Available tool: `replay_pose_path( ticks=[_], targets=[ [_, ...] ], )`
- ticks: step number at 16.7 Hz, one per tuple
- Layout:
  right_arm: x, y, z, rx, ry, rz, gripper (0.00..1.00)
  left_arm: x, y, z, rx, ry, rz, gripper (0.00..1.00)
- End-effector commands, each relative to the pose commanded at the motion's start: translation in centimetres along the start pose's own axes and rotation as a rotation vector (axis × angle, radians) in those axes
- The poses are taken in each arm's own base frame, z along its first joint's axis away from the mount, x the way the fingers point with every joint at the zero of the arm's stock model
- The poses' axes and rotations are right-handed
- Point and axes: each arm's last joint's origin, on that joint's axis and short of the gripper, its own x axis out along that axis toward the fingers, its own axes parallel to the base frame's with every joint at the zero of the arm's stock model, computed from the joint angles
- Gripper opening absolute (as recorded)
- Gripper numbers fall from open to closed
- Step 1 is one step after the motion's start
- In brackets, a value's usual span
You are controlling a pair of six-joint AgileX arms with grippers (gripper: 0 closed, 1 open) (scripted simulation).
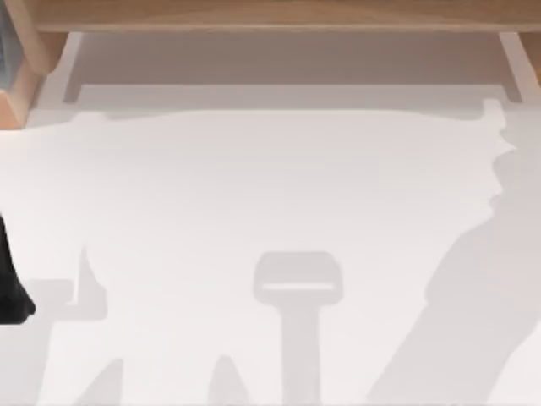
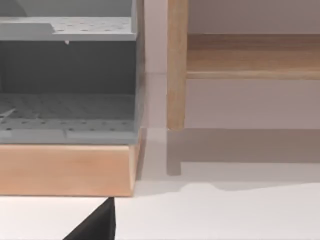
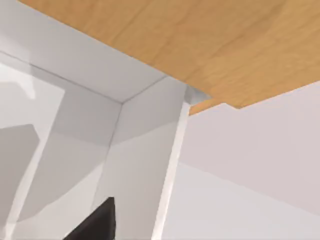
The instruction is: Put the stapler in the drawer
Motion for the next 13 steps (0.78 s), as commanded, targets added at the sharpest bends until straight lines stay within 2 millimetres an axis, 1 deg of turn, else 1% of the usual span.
replay_pose_path(
  ticks=[2, 4, 6, 7, 8, 10, 13],
  targets=[
    [-0.7, -1.7, -2.7, -0.083, -0.070, -0.124, 1.00, 0.0, 0.0, 0.0, 0.000, 0.000, 0.000, 1.00],
    [-1.3, -2.8, -5.8, -0.172, -0.118, -0.249, 1.00, 0.0, 0.0, 0.0, 0.000, 0.000, 0.000, 1.00],
    [-1.6, -3.1, -9.3, -0.266, -0.145, -0.363, 1.00, 0.0, 0.0, 0.0, 0.000, 0.000, 0.000, 1.00],
    [-1.7, -2.9, -11.1, -0.313, -0.154, -0.413, 1.00, 0.0, 0.0, 0.0, 0.000, 0.000, 0.000, 1.00],
    [-1.7, -2.4, -12.8, -0.360, -0.162, -0.455, 1.00, 0.0, 0.0, 0.0, 0.000, 0.000, 0.000, 1.00],
    [-1.5, -0.7, -16.0, -0.453, -0.176, -0.524, 1.00, 0.0, 0.0, 0.0, 0.000, 0.000, 0.000, 1.00],
    [-1.1, 3.4, -19.7, -0.580, -0.214, -0.584, 1.00, 0.0, 0.0, 0.0, 0.000, 0.000, 0.000, 1.00]
  ],
)
